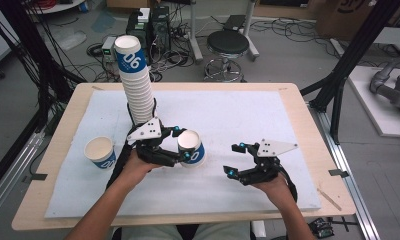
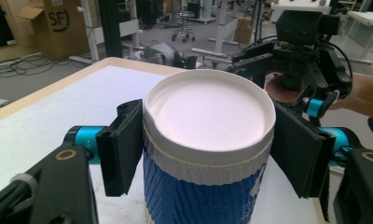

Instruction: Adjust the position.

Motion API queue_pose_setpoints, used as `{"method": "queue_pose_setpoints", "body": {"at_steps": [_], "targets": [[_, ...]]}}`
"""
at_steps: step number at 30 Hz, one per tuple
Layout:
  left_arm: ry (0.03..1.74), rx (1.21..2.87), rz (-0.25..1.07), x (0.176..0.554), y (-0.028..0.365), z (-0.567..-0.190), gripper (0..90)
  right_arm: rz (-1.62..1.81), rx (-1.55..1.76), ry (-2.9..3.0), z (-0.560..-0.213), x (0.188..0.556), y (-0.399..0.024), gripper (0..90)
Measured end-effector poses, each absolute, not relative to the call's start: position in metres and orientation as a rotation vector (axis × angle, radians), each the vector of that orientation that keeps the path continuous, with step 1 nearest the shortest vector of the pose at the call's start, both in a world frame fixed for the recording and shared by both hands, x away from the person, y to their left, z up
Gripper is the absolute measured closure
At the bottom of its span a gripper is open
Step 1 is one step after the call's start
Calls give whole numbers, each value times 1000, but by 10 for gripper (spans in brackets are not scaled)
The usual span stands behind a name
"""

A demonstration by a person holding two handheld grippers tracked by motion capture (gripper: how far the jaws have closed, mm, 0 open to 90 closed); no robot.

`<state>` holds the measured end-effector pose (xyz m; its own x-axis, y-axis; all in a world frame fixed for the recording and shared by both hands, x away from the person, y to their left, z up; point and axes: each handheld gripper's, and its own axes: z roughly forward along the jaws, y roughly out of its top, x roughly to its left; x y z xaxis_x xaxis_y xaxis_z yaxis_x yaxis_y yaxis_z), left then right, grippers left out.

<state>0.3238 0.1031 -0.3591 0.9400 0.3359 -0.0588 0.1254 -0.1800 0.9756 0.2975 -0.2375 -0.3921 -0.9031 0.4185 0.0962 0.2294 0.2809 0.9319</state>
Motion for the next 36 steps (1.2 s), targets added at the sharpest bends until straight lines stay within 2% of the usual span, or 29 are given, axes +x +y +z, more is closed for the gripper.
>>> {"method": "queue_pose_setpoints", "body": {"at_steps": [22,36], "targets": [[258,1749,99,317,78,-359,301,1694,448,2471,-393,306,-200,203],[223,1717,73,313,73,-357,304,1697,415,2489,-396,304,-194,184]]}}
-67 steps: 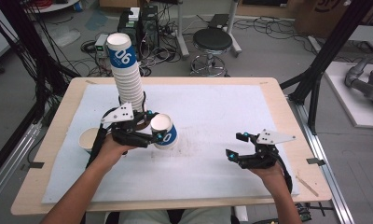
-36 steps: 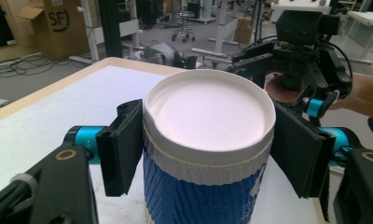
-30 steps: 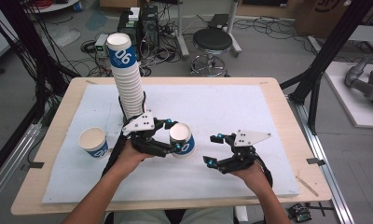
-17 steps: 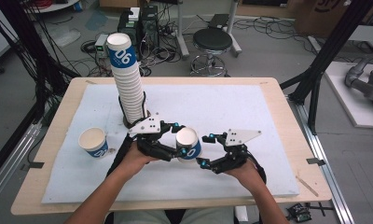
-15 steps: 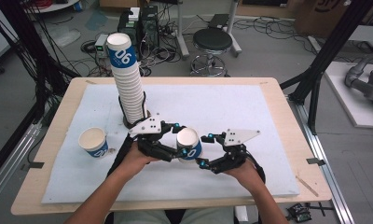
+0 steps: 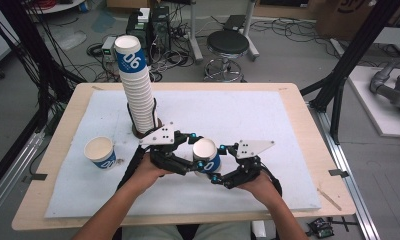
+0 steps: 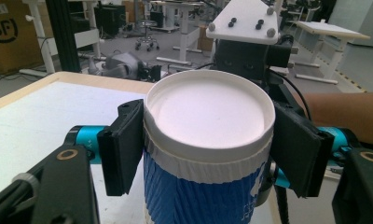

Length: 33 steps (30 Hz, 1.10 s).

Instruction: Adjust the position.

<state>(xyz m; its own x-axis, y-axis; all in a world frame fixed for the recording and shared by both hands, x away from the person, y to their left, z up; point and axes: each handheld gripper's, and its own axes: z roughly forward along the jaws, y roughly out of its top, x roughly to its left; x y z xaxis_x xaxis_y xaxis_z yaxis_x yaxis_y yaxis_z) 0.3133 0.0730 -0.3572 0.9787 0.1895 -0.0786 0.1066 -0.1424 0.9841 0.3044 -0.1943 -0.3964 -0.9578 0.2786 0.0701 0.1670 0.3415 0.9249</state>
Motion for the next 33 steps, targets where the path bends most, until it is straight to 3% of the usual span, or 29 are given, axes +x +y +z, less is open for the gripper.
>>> {"method": "queue_pose_setpoints", "body": {"at_steps": [5,14,20,21,24,33], "targets": [[220,1708,74,313,73,-357,305,1708,402,2479,-396,303,-196,202],[213,1697,72,313,74,-356,314,1690,366,2487,-391,301,-199,323],[219,1715,72,313,73,-357,307,1665,373,2509,-390,301,-199,339],[220,1731,91,313,72,-358,301,1657,377,2516,-390,301,-199,340],[267,1773,65,314,71,-360,136,1632,375,2535,-390,302,-199,339],[235,1856,43,315,77,-357,136,1486,328,2619,-387,303,-206,339]]}}
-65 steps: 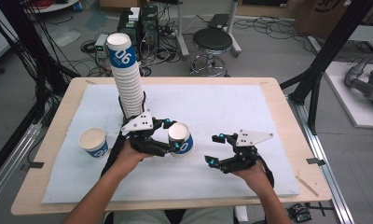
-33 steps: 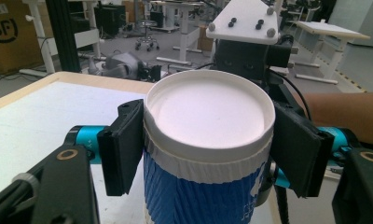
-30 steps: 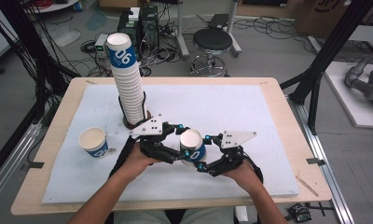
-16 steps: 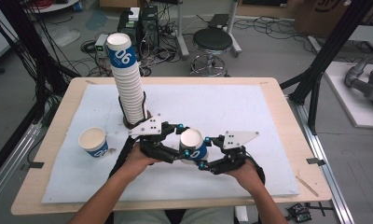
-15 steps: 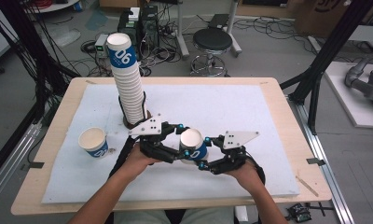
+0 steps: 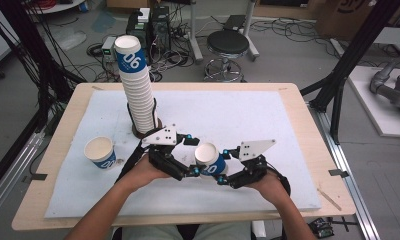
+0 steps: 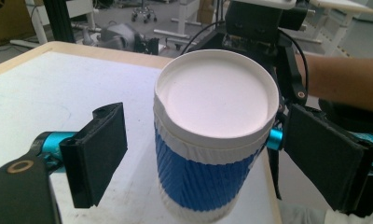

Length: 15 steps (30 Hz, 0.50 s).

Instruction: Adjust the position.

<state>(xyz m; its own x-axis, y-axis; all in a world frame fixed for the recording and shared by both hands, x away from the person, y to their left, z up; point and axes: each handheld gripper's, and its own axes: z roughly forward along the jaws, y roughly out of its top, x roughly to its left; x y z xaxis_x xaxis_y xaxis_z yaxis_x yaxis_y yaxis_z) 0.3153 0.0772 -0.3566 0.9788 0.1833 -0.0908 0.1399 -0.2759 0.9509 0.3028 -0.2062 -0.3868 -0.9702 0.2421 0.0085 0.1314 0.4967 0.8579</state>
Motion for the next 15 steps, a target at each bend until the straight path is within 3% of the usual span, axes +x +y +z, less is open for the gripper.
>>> {"method": "queue_pose_setpoints", "body": {"at_steps": [15], "targets": [[235,1968,24,324,77,-348,137,1121,220,2764,-362,313,-198,337]]}}
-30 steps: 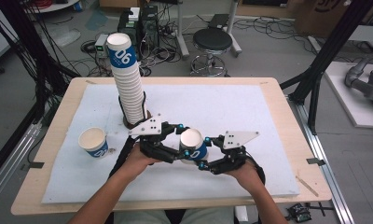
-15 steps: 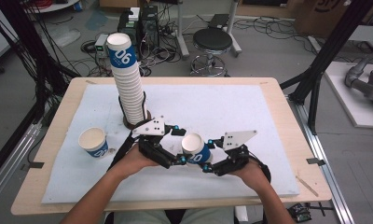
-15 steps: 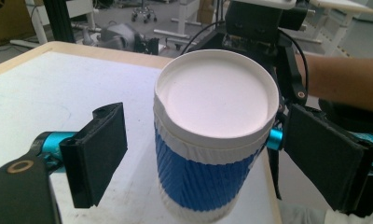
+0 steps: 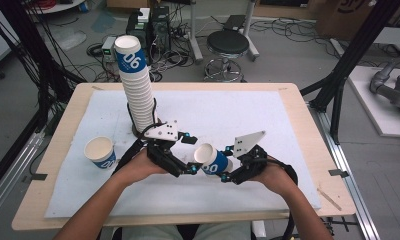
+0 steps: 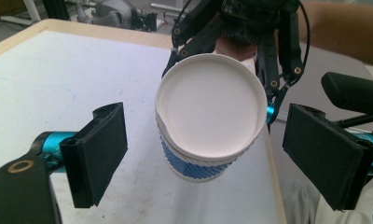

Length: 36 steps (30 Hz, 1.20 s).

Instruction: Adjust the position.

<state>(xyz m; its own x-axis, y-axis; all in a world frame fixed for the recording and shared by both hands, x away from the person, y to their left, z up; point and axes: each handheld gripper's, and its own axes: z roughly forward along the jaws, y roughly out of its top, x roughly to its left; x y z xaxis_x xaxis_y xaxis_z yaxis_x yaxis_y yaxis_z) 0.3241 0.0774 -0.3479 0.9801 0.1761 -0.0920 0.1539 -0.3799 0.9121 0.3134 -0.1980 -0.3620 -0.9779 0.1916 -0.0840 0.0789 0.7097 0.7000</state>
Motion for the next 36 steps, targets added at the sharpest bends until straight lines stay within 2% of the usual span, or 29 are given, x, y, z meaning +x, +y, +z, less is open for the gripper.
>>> {"method": "queue_pose_setpoints", "body": {"at_steps": [19,26,31,36], "targets": [[204,2095,-34,326,64,-357,158,758,79,2912,-346,315,-164,336],[161,2124,-88,327,63,-360,284,714,53,2928,-342,313,-159,336],[125,2129,-60,325,63,-359,310,723,44,2934,-342,312,-160,334],[109,2113,-46,324,63,-359,303,853,66,2904,-345,313,-167,234]]}}
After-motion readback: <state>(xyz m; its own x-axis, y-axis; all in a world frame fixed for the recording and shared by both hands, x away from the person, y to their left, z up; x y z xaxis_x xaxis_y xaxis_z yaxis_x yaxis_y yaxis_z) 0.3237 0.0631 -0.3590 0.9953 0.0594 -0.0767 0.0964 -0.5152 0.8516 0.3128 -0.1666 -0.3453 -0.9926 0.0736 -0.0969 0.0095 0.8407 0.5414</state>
